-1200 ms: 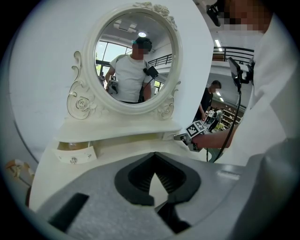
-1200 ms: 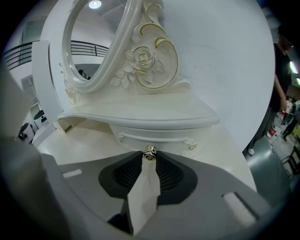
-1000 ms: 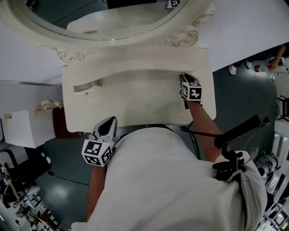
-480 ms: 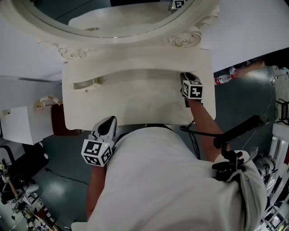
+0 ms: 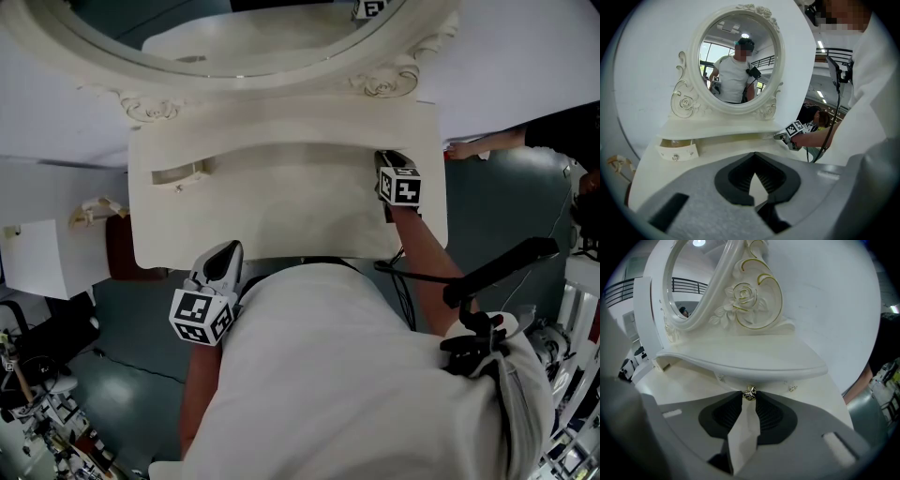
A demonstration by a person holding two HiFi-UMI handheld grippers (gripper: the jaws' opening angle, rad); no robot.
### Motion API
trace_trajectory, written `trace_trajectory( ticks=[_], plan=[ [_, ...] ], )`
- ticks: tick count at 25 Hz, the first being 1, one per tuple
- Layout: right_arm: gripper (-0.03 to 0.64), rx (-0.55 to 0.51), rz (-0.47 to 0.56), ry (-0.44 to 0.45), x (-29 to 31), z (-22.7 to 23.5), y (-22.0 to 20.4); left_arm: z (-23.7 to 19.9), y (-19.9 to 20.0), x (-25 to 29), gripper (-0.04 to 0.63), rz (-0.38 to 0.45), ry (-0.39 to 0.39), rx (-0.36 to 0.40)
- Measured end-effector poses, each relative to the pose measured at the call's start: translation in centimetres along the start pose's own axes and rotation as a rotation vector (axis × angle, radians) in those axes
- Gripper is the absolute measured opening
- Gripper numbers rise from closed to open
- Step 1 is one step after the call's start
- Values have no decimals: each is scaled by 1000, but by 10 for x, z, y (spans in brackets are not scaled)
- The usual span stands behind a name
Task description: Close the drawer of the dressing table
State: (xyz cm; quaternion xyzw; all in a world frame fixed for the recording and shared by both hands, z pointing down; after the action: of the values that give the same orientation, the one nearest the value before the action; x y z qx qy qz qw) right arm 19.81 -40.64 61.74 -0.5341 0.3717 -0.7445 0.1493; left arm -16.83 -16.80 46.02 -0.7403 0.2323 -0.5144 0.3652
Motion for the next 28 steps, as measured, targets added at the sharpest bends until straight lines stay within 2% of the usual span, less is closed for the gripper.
trace_trajectory(
  ticks=[22,28],
  plan=[
    [100,14,-9,-11,7,4,2,-4,0,-2,3,-1,-12,-5],
    [138,27,-8,-35,2,12,-2,-2,-4,-3,3,-6,-24,-2]
  ],
)
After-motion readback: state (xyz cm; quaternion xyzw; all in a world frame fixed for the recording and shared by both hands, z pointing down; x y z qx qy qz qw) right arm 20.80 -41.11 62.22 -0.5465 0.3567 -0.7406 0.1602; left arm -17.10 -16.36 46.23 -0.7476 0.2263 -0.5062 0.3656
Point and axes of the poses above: the fingertips, and each gripper's own axes: x forward along the fingers, z to its right, y out of its top, the point moved 7 cm from there along -x, backward along the fingers, and after that the axes turned 5 degrees about y, right-handed, at the moved point
